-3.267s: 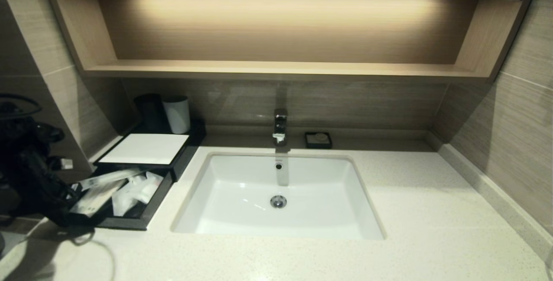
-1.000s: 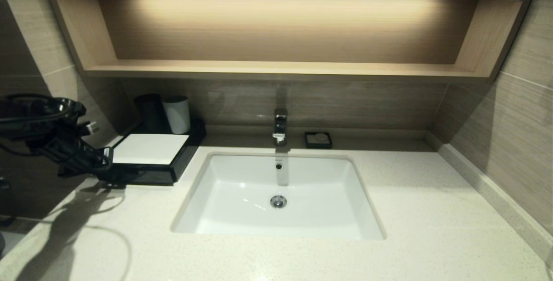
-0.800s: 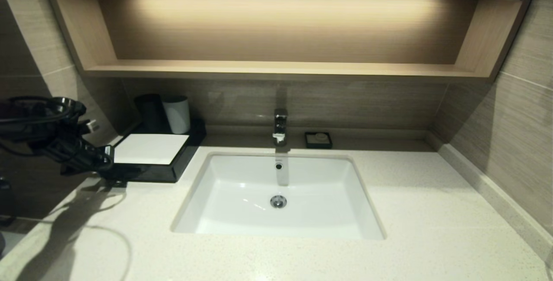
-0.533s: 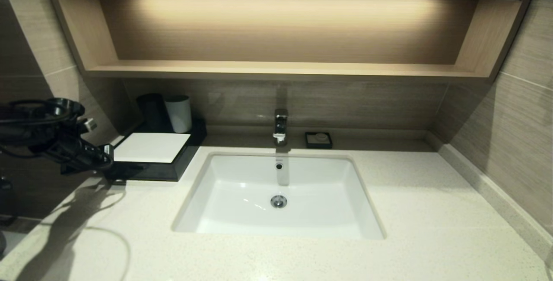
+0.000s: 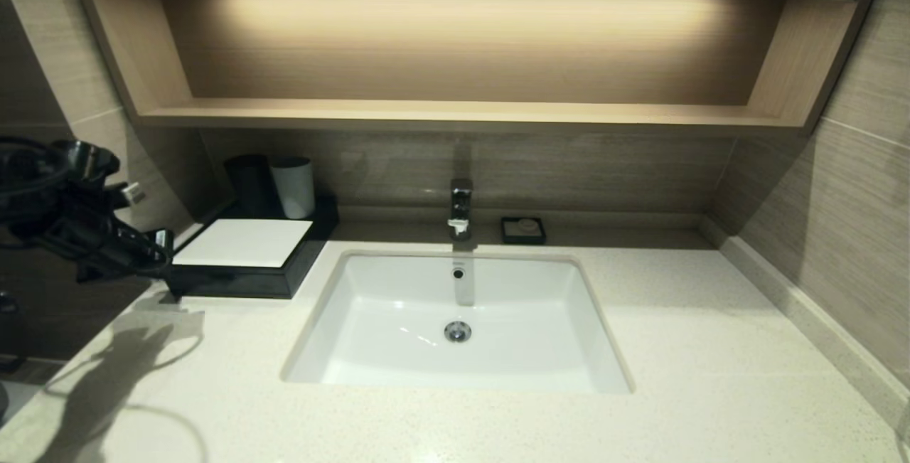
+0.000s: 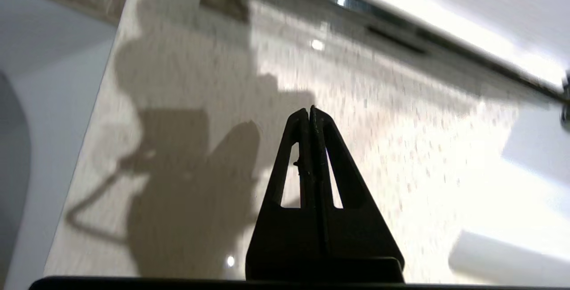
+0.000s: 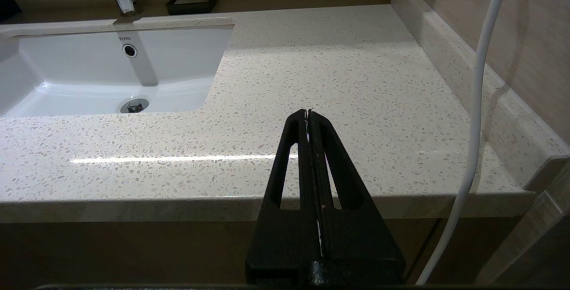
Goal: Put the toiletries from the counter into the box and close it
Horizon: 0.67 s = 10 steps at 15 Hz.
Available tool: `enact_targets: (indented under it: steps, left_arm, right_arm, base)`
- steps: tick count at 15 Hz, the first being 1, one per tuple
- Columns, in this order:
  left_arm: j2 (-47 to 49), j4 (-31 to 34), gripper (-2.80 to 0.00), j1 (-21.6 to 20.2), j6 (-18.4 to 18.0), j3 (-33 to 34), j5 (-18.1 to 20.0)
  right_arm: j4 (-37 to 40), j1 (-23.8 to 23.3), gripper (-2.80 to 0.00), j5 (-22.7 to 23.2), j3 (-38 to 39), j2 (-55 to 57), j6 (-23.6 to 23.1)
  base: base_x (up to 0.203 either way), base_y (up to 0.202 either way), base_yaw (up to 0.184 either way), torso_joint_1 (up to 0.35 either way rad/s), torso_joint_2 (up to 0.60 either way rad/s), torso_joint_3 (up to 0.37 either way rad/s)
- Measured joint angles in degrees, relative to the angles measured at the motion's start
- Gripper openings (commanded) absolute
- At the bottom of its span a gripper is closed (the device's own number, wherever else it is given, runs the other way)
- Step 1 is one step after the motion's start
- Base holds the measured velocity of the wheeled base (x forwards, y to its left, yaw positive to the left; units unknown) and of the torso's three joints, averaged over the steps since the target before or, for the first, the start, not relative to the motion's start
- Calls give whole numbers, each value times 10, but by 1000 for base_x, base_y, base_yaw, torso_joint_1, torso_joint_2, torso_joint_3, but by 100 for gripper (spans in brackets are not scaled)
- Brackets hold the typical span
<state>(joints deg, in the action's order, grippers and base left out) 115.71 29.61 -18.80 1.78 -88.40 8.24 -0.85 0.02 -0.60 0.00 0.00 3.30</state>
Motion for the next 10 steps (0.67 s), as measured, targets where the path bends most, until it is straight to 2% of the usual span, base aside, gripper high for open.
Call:
enact_targets:
  steps: [3,5,8,10]
  left_arm:
    - [-111,130,-280,10,-13,43,0]
    - [-208,193,-280,19,-20,104,-1]
    - [-386,216,-280,39,-40,219,-4]
    - [-519,207,-280,76,-53,291,-14]
  right_arm:
    - [0,0,-280,0,0,0,0]
    - [0,0,-280,0,0,0,0]
    - [0,0,-280,0,0,0,0]
    - [0,0,-280,0,0,0,0]
  base:
    - [0,0,0,0,0,0]
    - [0,0,0,0,0,0]
    - [0,0,0,0,0,0]
    - [0,0,0,0,0,0]
